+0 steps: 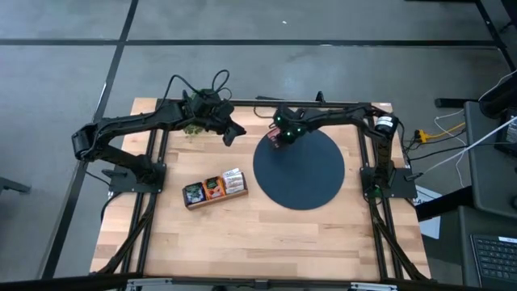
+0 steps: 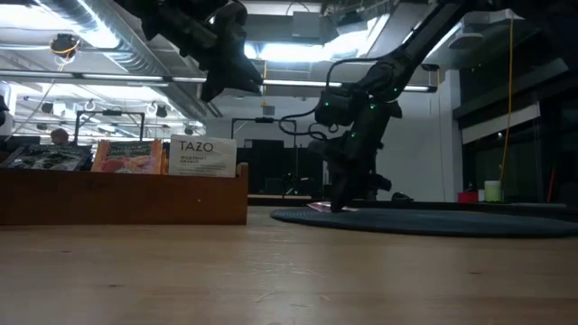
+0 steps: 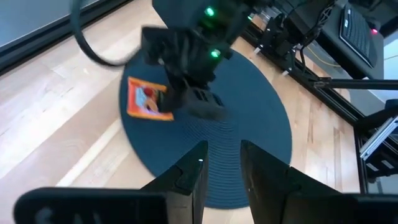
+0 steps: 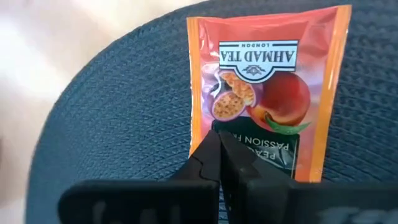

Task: Pick & Place Tea
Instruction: Put the orange tea bag into the middle section of the wooden organizer

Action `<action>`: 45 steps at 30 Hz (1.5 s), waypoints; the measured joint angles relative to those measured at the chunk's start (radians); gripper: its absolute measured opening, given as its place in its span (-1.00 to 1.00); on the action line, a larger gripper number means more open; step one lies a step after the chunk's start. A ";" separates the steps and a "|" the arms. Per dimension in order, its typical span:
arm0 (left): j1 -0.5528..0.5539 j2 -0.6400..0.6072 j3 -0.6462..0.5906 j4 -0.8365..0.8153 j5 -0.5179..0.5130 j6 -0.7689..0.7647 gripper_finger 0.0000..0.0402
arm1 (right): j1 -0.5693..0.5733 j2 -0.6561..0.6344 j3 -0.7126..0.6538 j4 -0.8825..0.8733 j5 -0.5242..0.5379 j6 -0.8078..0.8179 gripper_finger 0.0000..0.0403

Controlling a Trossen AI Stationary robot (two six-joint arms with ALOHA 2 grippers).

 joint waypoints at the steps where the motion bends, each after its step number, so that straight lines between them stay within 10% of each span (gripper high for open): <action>1: -0.002 0.000 0.000 -0.002 0.000 0.000 -0.56 | 0.011 0.000 0.000 -0.001 -0.017 -0.006 -0.99; 11: -0.011 0.032 0.000 -0.033 0.022 0.013 -0.56 | 0.138 0.010 -0.007 0.070 -0.201 -0.117 -0.99; 45: -0.036 0.197 -0.001 -0.098 -0.003 0.082 -0.56 | 0.134 -0.136 0.025 -0.038 -0.061 0.007 -0.99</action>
